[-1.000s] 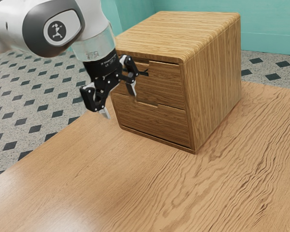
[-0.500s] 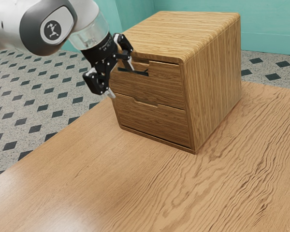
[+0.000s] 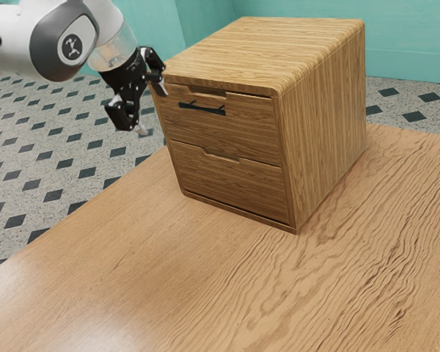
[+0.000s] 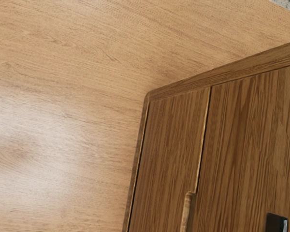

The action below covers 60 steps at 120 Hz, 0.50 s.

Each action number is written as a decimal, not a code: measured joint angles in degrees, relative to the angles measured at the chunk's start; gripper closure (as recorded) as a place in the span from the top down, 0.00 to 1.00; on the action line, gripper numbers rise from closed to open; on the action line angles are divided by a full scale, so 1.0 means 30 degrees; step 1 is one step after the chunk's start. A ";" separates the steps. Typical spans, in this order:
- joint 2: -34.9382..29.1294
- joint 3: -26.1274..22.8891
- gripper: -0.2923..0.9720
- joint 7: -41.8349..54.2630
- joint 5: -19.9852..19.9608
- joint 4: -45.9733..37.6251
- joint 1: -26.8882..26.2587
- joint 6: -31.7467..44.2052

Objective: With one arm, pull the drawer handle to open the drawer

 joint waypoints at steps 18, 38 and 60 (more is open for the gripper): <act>0.0173 -0.0039 0.77 -0.0009 0.0649 -0.0351 -0.1199 0.1040; 0.0606 -0.0026 0.77 0.0039 0.0777 -0.0171 -0.0839 0.2117; 0.1530 -0.0242 0.77 0.0130 0.0804 0.0420 -0.0702 0.3059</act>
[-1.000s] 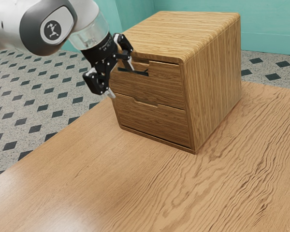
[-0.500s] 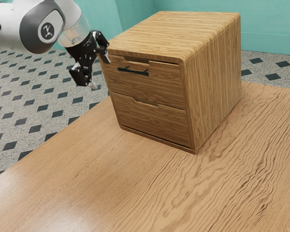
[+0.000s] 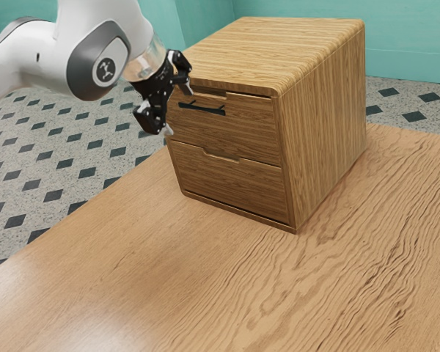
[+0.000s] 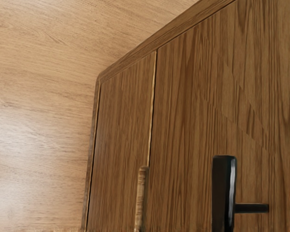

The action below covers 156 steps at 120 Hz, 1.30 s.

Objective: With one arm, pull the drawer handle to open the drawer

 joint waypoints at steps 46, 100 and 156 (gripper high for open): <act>0.0537 -0.0075 0.77 0.0268 -0.0010 0.0072 -0.0037 0.1097; 0.0724 -0.0096 0.53 0.0445 -0.0012 0.0059 -0.0030 0.1565; 0.0774 -0.0105 0.35 0.0491 -0.0021 0.0040 -0.0039 0.1802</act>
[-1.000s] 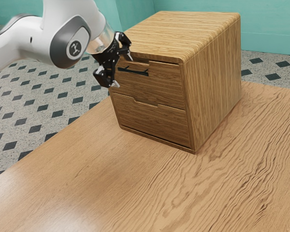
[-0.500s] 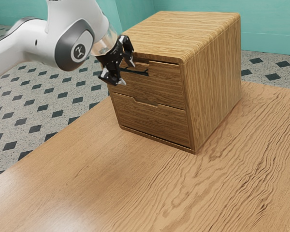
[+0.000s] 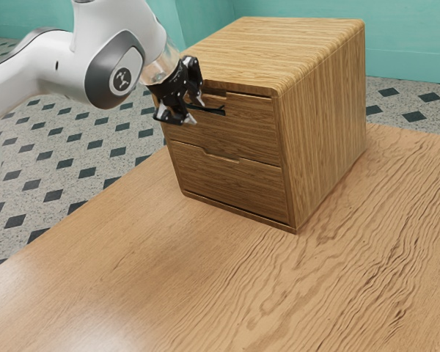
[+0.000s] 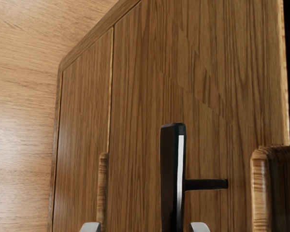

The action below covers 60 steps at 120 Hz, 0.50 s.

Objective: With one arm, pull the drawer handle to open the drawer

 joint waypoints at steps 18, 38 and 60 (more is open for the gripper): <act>0.0088 0.0012 0.31 0.0004 -0.0030 -0.0044 0.0002 0.0038; 0.0129 0.0034 0.23 0.0014 -0.0033 -0.0089 -0.0010 0.0152; -0.0142 0.0045 0.18 0.0041 -0.0022 -0.0414 -0.0021 0.0201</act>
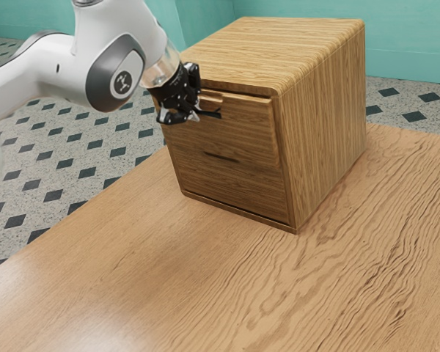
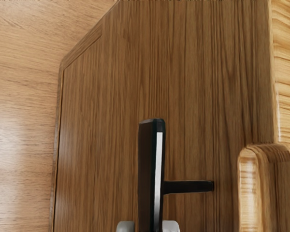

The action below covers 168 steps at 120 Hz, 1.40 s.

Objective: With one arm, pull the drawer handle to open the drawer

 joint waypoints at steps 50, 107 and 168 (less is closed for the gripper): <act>-0.2446 0.0057 0.15 0.0105 0.0037 -0.3102 0.0085 -0.0068; -0.5528 -0.0119 0.15 0.0153 -0.0002 -0.6777 0.0410 0.0222; -0.9477 -0.0024 0.16 0.0153 -0.0074 -1.1093 0.0223 0.1124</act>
